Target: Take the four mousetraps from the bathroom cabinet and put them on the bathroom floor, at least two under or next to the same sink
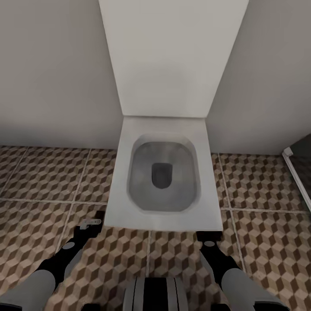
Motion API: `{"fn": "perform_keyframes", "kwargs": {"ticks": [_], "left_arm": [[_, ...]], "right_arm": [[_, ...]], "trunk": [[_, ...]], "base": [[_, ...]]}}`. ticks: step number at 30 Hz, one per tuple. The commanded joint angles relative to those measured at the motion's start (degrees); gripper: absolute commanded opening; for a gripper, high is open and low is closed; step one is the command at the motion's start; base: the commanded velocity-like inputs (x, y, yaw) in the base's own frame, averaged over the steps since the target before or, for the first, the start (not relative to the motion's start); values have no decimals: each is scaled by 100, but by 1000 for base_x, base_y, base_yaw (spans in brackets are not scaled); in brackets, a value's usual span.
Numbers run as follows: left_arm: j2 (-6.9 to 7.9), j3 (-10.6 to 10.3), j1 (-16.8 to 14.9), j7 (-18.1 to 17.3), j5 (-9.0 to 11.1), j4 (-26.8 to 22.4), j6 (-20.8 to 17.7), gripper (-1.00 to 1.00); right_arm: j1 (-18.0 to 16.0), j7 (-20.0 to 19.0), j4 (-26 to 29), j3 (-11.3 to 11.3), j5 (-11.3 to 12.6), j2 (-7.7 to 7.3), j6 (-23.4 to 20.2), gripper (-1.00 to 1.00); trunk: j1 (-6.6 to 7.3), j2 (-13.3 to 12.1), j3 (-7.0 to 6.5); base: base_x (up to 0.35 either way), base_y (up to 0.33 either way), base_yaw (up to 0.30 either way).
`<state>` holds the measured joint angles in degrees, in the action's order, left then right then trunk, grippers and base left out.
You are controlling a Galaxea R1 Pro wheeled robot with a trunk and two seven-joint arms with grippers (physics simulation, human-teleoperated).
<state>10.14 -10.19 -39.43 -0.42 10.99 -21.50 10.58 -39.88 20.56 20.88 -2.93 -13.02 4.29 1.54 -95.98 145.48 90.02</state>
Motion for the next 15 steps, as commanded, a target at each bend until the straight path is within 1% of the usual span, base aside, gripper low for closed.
{"fn": "perform_keyframes", "kwargs": {"ticks": [1, 8, 12, 15], "left_arm": [[6, -41, -3, 15, 52, 5, 22, -100], [6, -36, -3, 15, 45, -2, 35, -100], [1, -31, -3, 15, 44, -3, 39, -100], [1, -28, -3, 15, 44, -3, 46, -100]], "right_arm": [[-3, -7, -5, -33, -34, 4, 23, -100], [-3, -39, -5, -15, -50, -30, 49, -100], [-3, -64, -5, 15, -98, -59, 56, -100], [-3, -76, -12, 30, -112, -76, 65, -100]], "trunk": [[-2, 1, 3], [-2, 1, 3], [-2, 1, 3], [-2, 1, 3]], "base": [[298, 0, 0], [314, 0, 0], [314, 0, 0], [181, 0, 0]]}}
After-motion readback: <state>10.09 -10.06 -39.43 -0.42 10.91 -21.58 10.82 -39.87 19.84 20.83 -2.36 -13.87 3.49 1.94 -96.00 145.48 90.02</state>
